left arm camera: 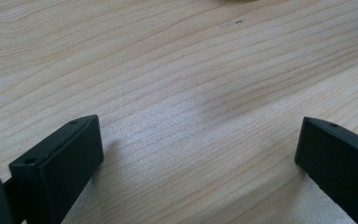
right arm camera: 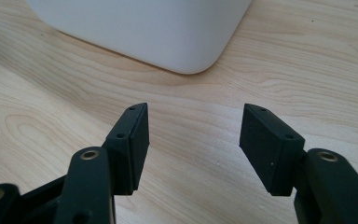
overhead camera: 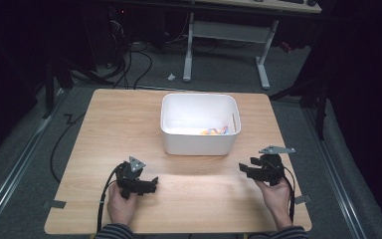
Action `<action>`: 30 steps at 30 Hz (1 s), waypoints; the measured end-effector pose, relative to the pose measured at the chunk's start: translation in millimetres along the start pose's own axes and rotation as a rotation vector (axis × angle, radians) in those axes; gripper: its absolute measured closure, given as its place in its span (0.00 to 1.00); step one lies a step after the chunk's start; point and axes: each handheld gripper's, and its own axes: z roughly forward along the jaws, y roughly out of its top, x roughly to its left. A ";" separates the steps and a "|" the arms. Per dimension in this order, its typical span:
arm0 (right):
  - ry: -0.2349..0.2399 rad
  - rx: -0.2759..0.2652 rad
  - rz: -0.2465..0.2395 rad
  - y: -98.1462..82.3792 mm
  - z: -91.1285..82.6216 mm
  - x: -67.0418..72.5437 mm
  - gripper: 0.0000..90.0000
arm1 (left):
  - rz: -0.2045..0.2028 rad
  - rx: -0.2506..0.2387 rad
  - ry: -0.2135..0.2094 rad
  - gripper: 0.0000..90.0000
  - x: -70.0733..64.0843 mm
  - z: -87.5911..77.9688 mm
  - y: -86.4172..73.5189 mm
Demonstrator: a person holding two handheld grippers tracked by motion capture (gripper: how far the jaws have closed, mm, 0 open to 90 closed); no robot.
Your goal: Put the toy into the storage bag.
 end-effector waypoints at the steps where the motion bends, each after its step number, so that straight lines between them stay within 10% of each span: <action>1: 0.000 0.000 0.000 0.0 0.0 0.0 0.47 | 0.000 0.000 0.000 0.01 0.0 0.0 0.0; 30: -0.044 0.030 0.011 -15.9 44.2 0.3 0.46 | 0.000 0.000 0.000 0.01 0.0 0.0 0.0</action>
